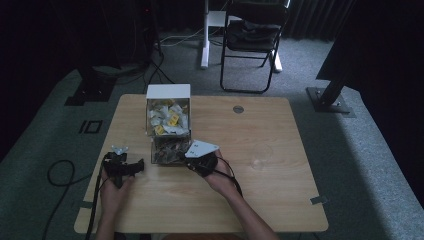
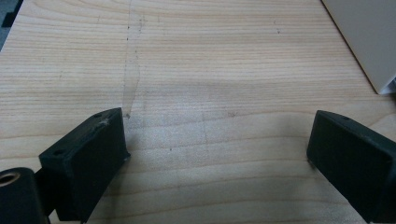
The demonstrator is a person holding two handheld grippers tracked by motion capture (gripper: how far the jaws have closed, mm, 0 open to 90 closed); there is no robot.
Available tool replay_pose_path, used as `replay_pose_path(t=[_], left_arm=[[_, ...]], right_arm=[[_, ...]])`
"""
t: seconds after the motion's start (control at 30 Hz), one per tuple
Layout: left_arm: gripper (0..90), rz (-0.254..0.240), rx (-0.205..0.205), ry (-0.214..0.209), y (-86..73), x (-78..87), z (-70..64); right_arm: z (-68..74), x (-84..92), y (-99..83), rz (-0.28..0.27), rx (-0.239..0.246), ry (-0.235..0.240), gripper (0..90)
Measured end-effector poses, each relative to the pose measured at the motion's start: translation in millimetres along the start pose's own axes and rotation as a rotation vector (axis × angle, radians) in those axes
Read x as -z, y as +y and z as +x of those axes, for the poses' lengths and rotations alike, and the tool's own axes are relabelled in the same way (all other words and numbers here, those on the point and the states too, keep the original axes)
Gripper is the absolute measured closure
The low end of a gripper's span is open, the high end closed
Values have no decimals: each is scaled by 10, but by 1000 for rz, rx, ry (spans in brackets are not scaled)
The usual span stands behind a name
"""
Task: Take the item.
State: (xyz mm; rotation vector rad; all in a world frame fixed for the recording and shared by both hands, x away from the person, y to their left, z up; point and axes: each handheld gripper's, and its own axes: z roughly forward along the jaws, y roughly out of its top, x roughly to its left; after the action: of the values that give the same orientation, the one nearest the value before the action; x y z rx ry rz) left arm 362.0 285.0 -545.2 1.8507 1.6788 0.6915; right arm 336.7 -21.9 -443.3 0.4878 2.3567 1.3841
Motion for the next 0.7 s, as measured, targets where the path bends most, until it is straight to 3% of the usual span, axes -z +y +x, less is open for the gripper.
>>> replay_pose_path(t=[0.7], left_arm=[[56,0,0,0,0,0,0]], right_arm=[[-63,216,-69,-22,-41,-18,900]])
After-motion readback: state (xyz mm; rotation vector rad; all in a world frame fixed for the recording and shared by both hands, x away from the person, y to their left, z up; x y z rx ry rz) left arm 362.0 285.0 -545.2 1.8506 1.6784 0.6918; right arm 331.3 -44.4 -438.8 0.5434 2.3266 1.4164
